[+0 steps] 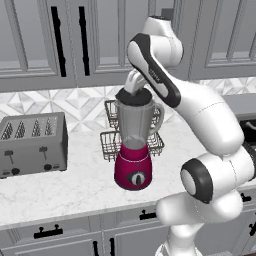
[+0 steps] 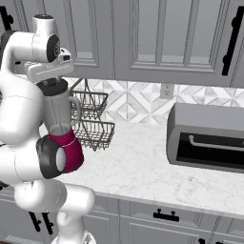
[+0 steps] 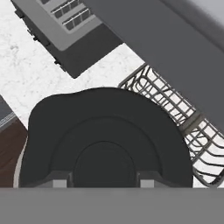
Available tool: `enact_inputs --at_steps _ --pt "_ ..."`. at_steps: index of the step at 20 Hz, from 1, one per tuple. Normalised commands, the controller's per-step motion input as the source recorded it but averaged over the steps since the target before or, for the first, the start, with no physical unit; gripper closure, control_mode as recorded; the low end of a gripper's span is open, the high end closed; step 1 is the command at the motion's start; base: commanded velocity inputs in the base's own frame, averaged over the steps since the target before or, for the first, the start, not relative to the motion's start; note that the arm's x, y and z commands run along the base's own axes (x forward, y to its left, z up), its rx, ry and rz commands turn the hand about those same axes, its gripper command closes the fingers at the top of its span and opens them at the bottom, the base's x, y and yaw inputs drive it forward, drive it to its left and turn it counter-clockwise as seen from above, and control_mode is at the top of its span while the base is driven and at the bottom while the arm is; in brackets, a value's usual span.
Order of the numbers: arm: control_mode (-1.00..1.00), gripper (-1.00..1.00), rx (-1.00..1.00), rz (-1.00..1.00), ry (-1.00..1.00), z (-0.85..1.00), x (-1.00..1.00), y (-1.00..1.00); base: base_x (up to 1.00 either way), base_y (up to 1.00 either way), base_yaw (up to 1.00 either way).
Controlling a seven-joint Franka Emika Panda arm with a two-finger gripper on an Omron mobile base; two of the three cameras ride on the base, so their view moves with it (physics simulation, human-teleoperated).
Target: Close the lid blender by securely placing the lid on top.
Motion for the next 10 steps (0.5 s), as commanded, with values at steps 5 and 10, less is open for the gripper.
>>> enact_inputs --at_steps 5,10 --pt "-1.0 1.0 -0.12 0.04 0.16 0.03 -0.16 0.0 0.0 0.0 0.0" --pt "-1.0 1.0 -0.05 0.0 0.02 -0.21 -0.22 0.0 0.0 0.0 0.0"
